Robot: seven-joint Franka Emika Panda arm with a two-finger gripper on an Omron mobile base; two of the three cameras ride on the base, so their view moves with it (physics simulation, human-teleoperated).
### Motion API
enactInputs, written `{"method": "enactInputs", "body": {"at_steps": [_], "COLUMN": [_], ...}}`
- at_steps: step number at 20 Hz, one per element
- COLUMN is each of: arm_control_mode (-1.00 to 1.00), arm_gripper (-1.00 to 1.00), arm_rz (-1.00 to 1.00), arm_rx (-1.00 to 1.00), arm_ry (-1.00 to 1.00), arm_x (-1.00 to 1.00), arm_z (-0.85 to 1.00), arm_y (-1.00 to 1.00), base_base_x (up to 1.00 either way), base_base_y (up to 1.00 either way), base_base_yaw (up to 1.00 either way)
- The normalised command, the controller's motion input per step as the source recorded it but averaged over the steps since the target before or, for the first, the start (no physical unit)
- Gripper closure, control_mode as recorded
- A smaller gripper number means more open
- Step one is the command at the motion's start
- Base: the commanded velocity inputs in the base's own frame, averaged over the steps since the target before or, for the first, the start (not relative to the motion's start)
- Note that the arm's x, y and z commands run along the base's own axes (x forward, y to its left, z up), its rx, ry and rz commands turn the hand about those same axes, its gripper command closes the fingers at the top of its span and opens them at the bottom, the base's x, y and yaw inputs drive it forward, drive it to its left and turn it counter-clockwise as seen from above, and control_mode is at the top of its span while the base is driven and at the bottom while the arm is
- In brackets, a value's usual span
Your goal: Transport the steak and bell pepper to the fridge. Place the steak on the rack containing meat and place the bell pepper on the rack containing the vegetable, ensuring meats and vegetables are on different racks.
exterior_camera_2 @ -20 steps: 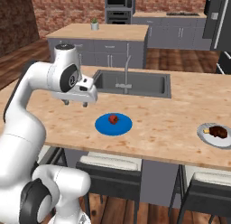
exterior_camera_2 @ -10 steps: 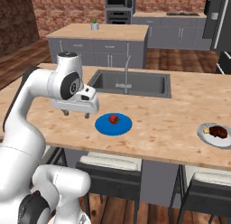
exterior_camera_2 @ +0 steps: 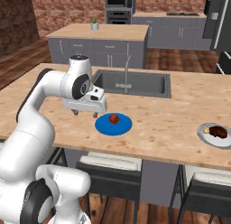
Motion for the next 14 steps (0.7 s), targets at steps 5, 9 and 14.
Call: {"method": "enactInputs", "body": {"at_steps": [5,9,14], "arm_control_mode": [-1.00,-1.00,-1.00], "arm_gripper": [-1.00,-1.00,-1.00], "arm_rz": [0.00,0.00,0.00], "arm_rx": [0.00,0.00,0.00], "arm_ry": [0.00,0.03,0.04], "arm_x": [0.47,0.26,0.30], "arm_z": [-0.27,-0.26,-0.18], "arm_y": [-0.12,-0.32,-0.14], "base_base_x": [0.00,0.00,0.00], "base_base_y": [0.00,0.00,0.00], "base_base_yaw": [0.00,0.00,0.00]}}
